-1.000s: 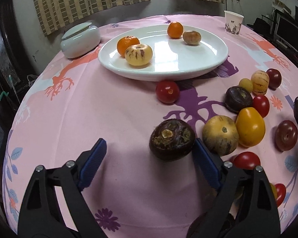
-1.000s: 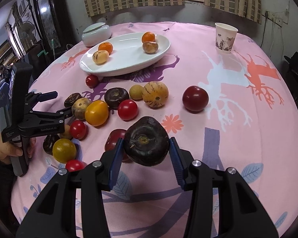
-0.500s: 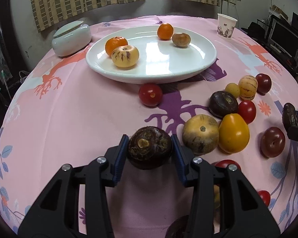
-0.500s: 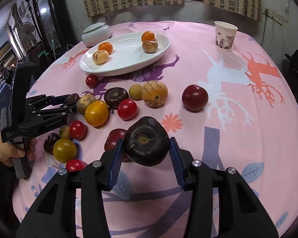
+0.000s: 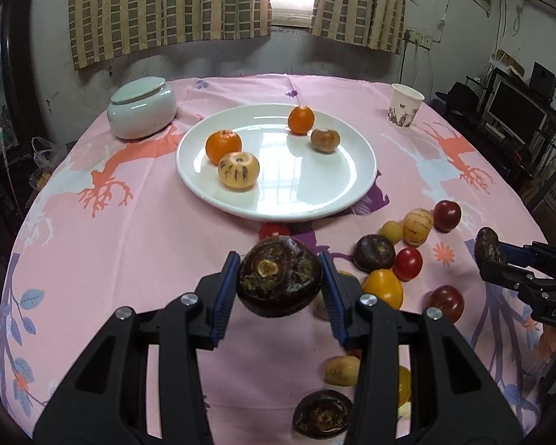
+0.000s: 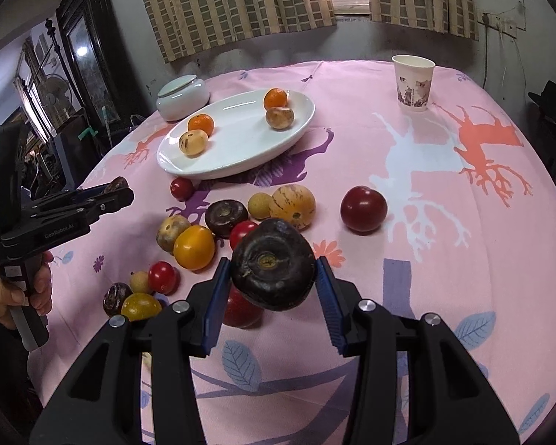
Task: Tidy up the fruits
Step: 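Carry both dark purple fruits onto the white plate and open both tools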
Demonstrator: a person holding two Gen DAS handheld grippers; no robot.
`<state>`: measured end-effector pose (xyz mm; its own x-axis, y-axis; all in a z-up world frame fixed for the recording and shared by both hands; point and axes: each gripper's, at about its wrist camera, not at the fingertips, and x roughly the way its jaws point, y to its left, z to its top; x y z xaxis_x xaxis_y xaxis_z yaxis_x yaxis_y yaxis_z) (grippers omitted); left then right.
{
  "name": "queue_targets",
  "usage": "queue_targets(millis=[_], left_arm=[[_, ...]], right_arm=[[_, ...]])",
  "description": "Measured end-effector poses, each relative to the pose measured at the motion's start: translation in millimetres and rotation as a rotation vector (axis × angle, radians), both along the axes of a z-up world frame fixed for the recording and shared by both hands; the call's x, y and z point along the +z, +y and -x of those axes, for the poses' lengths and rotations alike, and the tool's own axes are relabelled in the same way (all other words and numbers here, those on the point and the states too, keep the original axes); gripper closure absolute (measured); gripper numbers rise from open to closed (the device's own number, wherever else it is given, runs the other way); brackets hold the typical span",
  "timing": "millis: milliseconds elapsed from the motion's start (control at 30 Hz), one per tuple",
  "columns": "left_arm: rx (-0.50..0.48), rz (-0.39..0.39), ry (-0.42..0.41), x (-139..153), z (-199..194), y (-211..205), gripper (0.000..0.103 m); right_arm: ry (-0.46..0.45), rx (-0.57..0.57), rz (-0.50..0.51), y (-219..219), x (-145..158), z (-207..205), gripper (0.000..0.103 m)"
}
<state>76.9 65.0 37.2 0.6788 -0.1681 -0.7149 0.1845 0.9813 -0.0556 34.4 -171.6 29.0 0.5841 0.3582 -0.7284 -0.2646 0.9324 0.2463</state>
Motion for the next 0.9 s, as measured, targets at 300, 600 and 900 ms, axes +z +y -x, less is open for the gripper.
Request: queue_targets(millis=[300, 600, 900], left_arm=[[0.027, 0.038, -0.024, 24.3, -51.0, 5.4, 0.059], [0.034, 0.056, 0.05, 9.9, -130.7, -14.6, 0.059], [0.072, 0.012, 0.107, -20.9, -180.4, -28.0, 0.054]], right_arm=[[-0.033, 0.061, 0.001, 34.2, 44.8, -61.8, 0.057], [0.043, 0.079, 0.091, 76.5, 12.7, -144.7, 0.057], [-0.037, 0.089, 0.217, 89.6, -10.6, -175.9, 0.053]])
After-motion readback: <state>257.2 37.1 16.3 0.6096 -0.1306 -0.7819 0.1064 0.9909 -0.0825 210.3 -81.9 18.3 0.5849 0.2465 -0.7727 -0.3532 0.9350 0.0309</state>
